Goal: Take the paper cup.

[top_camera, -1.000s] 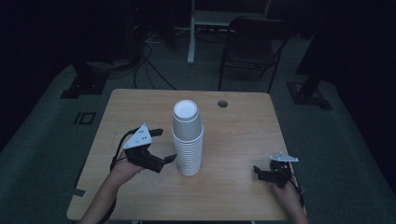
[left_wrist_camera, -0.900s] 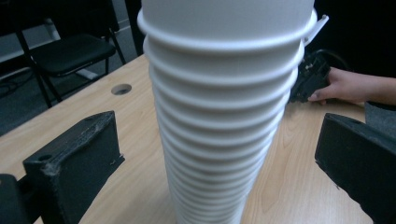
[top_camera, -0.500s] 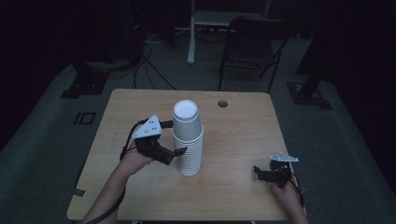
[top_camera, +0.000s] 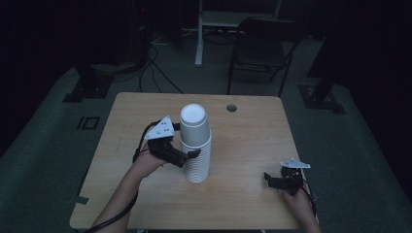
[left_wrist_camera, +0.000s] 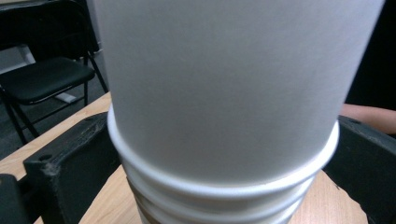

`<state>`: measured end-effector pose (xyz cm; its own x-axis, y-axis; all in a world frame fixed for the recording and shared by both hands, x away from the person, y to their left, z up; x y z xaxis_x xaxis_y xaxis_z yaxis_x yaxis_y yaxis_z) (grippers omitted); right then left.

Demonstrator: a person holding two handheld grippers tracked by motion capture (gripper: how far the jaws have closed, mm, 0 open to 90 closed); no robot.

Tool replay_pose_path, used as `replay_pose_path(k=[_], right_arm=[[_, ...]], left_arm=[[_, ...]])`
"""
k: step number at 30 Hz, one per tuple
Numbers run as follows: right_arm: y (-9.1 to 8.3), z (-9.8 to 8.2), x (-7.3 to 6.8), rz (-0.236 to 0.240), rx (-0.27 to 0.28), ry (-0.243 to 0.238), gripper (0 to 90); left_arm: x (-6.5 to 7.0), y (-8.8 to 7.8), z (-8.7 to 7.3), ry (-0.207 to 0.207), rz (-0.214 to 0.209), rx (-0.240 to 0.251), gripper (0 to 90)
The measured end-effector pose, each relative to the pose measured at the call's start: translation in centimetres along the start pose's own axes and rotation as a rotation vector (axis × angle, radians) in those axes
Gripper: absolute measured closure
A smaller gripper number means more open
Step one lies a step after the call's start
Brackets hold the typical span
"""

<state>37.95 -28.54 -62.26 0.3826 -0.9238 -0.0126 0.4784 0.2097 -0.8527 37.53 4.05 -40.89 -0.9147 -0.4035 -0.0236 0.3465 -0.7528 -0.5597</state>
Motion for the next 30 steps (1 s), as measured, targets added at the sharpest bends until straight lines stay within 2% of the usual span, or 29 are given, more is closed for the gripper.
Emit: replay_pose_path(k=[6,14,20,30], right_arm=[[0.0,0.0,0.0,0.0,0.0,0.0,10.8],[-0.05,0.01,-0.09,0.004,0.005,-0.008,13.0],[-0.05,0.01,-0.09,0.004,0.004,-0.007,12.9],[0.0,0.04,-0.14,0.004,0.001,-0.007,11.6]], left_arm=[[-0.04,0.39,0.25,-0.007,-0.003,0.022,1.8],[-0.07,0.84,0.13,0.015,-0.008,0.055,3.5],[-0.06,0.83,0.18,0.016,-0.013,0.035,4.3],[-0.07,0.81,0.13,0.011,-0.013,0.047,4.7]])
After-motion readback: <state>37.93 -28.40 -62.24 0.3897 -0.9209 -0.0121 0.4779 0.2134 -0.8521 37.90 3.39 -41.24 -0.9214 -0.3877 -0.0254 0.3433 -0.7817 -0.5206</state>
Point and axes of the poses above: each handheld gripper's, and its own axes: y roughly forward along the jaws, z roughly out of its top, x roughly to its right, the point moved 10 cm from there along y, roughly forward along the jaws, and after that the axes turned 15 degrees about -x, right-handed, at the moved point
